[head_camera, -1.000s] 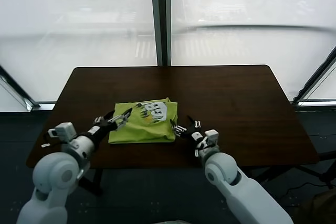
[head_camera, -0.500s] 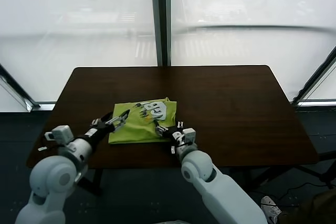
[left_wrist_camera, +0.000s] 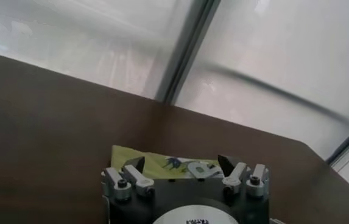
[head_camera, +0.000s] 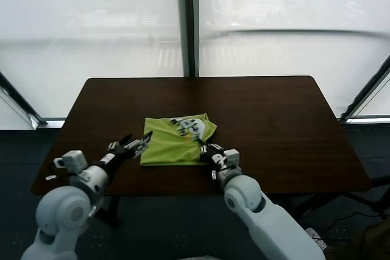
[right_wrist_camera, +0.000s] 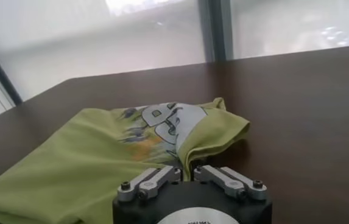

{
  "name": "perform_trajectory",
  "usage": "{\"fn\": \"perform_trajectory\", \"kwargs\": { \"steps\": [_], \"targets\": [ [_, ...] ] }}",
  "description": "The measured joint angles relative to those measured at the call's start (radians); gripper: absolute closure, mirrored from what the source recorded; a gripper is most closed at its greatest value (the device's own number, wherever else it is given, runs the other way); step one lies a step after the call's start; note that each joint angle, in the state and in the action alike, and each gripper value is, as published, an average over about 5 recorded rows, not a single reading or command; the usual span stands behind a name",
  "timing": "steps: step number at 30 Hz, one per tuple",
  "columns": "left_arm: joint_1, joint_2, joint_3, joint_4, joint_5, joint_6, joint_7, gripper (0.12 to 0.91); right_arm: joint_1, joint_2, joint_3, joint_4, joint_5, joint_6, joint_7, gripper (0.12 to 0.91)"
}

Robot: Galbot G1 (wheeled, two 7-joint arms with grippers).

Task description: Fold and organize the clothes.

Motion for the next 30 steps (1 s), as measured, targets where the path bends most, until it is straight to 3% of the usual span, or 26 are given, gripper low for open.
{"fn": "perform_trajectory", "kwargs": {
  "steps": [8, 14, 19, 22, 30],
  "targets": [
    [0.002, -0.011, 0.007, 0.0, 0.009, -0.003, 0.002, 0.123, -0.015, -0.201, 0.143, 0.019, 0.07, -0.02, -0.11, 0.823],
    [-0.001, -0.019, 0.02, 0.002, 0.017, -0.005, 0.004, 0.123, -0.024, -0.326, 0.239, -0.019, 0.049, -0.018, -0.136, 0.823],
    [-0.006, -0.025, 0.033, 0.006, 0.023, -0.007, 0.004, 0.123, -0.041, -0.368, 0.298, -0.035, 0.038, -0.018, -0.153, 0.808],
    [-0.007, -0.026, 0.038, 0.009, 0.025, -0.008, 0.004, 0.123, -0.052, -0.377, 0.32, -0.036, 0.009, -0.018, -0.159, 0.692],
    [-0.012, -0.026, 0.048, 0.024, 0.027, -0.013, 0.006, 0.123, -0.094, -0.406, 0.378, 0.006, -0.102, -0.097, -0.15, 0.209]
  ]
}}
